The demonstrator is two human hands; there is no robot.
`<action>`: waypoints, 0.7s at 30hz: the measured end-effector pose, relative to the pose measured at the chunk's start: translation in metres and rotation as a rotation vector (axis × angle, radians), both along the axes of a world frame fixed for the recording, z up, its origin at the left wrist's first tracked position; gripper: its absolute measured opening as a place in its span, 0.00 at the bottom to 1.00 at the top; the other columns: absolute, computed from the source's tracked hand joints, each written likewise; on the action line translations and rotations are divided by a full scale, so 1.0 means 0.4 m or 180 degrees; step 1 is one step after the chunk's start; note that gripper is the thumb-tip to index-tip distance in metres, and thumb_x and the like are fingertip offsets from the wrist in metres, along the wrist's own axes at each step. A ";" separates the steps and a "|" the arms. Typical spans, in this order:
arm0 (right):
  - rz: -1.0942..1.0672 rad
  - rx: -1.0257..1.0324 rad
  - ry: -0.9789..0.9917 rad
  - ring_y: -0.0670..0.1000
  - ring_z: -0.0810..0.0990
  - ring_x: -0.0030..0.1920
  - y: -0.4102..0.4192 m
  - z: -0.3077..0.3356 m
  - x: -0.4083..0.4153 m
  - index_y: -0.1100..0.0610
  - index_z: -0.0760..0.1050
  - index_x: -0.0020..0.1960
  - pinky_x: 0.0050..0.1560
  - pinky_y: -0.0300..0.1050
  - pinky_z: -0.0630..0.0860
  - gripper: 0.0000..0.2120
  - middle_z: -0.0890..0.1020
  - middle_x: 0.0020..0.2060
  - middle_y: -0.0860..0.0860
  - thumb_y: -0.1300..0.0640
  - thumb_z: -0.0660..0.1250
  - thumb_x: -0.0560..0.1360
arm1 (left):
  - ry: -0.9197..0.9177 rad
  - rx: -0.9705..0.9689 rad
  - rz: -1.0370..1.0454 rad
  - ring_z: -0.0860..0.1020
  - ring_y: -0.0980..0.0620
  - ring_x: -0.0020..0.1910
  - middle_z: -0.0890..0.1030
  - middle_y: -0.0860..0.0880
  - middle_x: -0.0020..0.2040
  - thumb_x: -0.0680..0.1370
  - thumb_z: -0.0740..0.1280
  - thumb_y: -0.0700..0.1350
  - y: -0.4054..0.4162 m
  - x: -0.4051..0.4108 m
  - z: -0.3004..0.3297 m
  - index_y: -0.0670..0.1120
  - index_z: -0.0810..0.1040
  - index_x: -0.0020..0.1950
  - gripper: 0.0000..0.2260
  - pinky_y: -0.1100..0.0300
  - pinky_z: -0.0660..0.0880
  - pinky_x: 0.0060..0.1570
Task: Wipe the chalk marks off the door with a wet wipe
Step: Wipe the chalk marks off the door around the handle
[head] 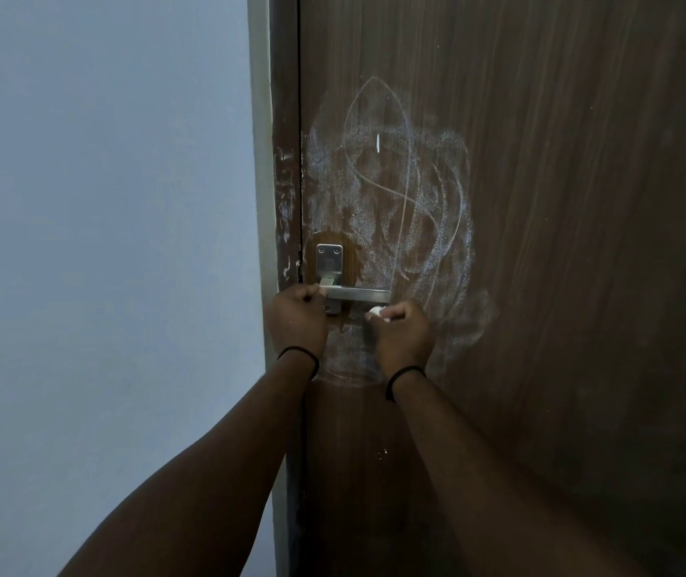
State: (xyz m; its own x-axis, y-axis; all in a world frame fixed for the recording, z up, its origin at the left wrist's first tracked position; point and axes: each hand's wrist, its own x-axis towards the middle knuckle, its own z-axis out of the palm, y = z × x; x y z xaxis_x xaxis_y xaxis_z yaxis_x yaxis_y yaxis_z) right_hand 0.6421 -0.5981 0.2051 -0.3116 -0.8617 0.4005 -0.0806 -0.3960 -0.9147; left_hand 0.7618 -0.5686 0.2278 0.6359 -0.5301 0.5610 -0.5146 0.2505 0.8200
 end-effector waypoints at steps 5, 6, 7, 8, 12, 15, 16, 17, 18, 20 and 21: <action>0.0594 0.0523 -0.1891 0.53 0.85 0.38 -0.004 0.027 0.010 0.60 0.73 0.52 0.33 0.40 0.81 0.05 0.82 0.47 0.59 0.64 0.68 0.79 | -0.0046 0.0039 -0.0094 0.81 0.54 0.42 0.86 0.48 0.44 0.77 0.70 0.46 0.001 0.012 -0.002 0.47 0.85 0.51 0.07 0.70 0.68 0.37; 0.0772 0.0614 -0.2133 0.53 0.85 0.40 -0.003 0.036 0.014 0.59 0.72 0.54 0.36 0.40 0.82 0.05 0.82 0.49 0.59 0.65 0.65 0.80 | -0.0018 0.0051 -0.0150 0.82 0.53 0.42 0.86 0.49 0.42 0.77 0.70 0.46 0.000 0.015 -0.003 0.47 0.85 0.51 0.06 0.68 0.70 0.37; 0.0951 0.0695 -0.2294 0.53 0.85 0.42 -0.001 0.043 0.020 0.59 0.72 0.57 0.38 0.41 0.82 0.06 0.81 0.51 0.59 0.65 0.62 0.81 | 0.0016 0.0050 -0.0193 0.82 0.53 0.41 0.86 0.50 0.42 0.77 0.71 0.47 -0.002 0.018 -0.004 0.48 0.85 0.50 0.06 0.68 0.71 0.37; 0.1148 0.0780 -0.2373 0.53 0.85 0.44 0.002 0.047 0.027 0.59 0.72 0.60 0.42 0.42 0.82 0.08 0.81 0.53 0.60 0.66 0.60 0.82 | 0.0050 0.0050 -0.0214 0.82 0.54 0.40 0.85 0.51 0.41 0.76 0.71 0.47 -0.004 0.020 -0.006 0.49 0.86 0.50 0.06 0.68 0.71 0.36; 0.1934 0.1149 -0.2267 0.57 0.84 0.53 0.024 0.057 0.078 0.65 0.70 0.63 0.47 0.44 0.82 0.11 0.81 0.55 0.64 0.69 0.56 0.82 | 0.0051 0.0144 -0.0209 0.76 0.68 0.35 0.81 0.62 0.34 0.77 0.69 0.47 -0.009 0.025 -0.008 0.51 0.86 0.48 0.05 0.73 0.66 0.33; 0.2085 0.1328 -0.2153 0.53 0.84 0.46 0.029 0.066 0.123 0.66 0.72 0.63 0.38 0.39 0.82 0.11 0.81 0.57 0.64 0.68 0.57 0.82 | 0.0078 0.0228 -0.0288 0.75 0.68 0.35 0.78 0.63 0.32 0.78 0.66 0.44 -0.008 0.031 -0.014 0.52 0.85 0.43 0.09 0.74 0.65 0.32; 0.2079 0.1352 -0.2120 0.50 0.84 0.43 0.026 0.067 0.134 0.66 0.73 0.63 0.35 0.38 0.82 0.11 0.82 0.57 0.63 0.68 0.58 0.82 | 0.0115 0.0245 -0.0320 0.75 0.67 0.35 0.78 0.62 0.32 0.79 0.65 0.43 -0.007 0.035 -0.019 0.53 0.83 0.42 0.10 0.72 0.66 0.32; 0.2066 0.1370 -0.2050 0.49 0.84 0.40 0.023 0.066 0.140 0.65 0.74 0.61 0.34 0.37 0.81 0.10 0.83 0.56 0.62 0.67 0.59 0.82 | 0.0188 0.0285 -0.0365 0.76 0.65 0.35 0.79 0.60 0.32 0.80 0.64 0.43 -0.009 0.038 -0.025 0.53 0.82 0.40 0.12 0.71 0.66 0.32; 0.2066 0.1399 -0.1930 0.47 0.84 0.37 0.020 0.063 0.144 0.64 0.76 0.58 0.33 0.37 0.81 0.08 0.84 0.53 0.61 0.65 0.60 0.82 | 0.0322 0.0350 -0.0435 0.77 0.62 0.34 0.79 0.58 0.32 0.80 0.63 0.44 -0.011 0.043 -0.031 0.51 0.81 0.39 0.13 0.69 0.67 0.32; 0.2094 0.1458 -0.1632 0.44 0.83 0.30 0.021 0.055 0.150 0.62 0.79 0.52 0.29 0.36 0.79 0.05 0.85 0.45 0.55 0.62 0.64 0.81 | 0.0779 0.0459 -0.0736 0.78 0.54 0.31 0.81 0.52 0.30 0.81 0.64 0.46 -0.018 0.052 -0.042 0.48 0.81 0.36 0.14 0.66 0.70 0.31; 0.2082 0.1465 -0.1525 0.43 0.81 0.27 0.021 0.051 0.150 0.61 0.80 0.49 0.26 0.36 0.77 0.04 0.84 0.39 0.53 0.61 0.67 0.80 | 0.1077 0.0440 -0.0974 0.78 0.51 0.30 0.81 0.49 0.29 0.80 0.65 0.47 -0.019 0.051 -0.046 0.46 0.82 0.35 0.15 0.64 0.72 0.32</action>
